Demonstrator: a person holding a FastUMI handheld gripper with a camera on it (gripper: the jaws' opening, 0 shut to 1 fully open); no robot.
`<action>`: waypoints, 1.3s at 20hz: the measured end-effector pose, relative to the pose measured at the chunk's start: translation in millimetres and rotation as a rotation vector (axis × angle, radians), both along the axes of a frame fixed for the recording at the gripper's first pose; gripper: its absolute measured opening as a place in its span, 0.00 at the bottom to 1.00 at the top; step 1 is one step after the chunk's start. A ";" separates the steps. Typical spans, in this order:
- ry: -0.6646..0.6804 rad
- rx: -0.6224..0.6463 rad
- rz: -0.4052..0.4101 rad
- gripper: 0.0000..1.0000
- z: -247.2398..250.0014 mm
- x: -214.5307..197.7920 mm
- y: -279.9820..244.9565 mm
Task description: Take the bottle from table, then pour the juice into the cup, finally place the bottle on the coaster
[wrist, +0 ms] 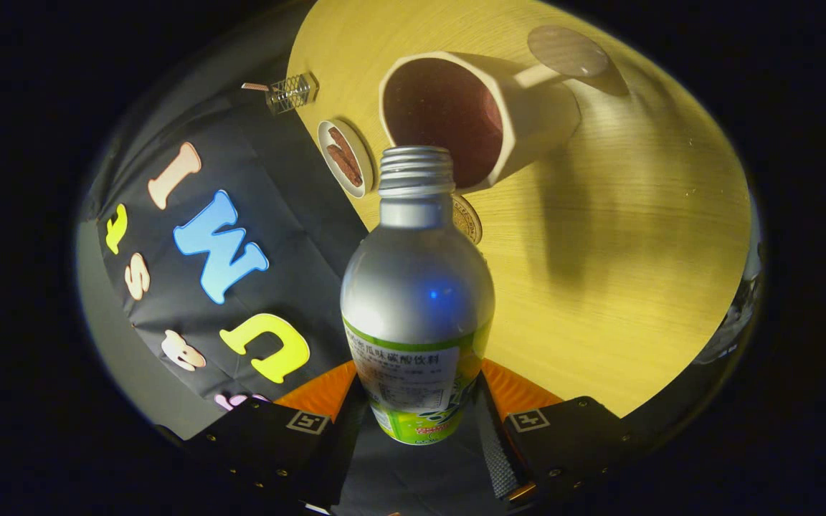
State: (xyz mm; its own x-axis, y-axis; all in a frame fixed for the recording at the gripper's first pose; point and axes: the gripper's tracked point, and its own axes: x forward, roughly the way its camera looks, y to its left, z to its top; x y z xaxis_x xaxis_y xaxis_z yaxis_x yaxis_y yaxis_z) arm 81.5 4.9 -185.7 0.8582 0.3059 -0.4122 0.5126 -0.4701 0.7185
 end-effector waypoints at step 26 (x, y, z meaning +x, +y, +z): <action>0.091 -1.121 0.336 0.76 -66.9 -19.5 -1.7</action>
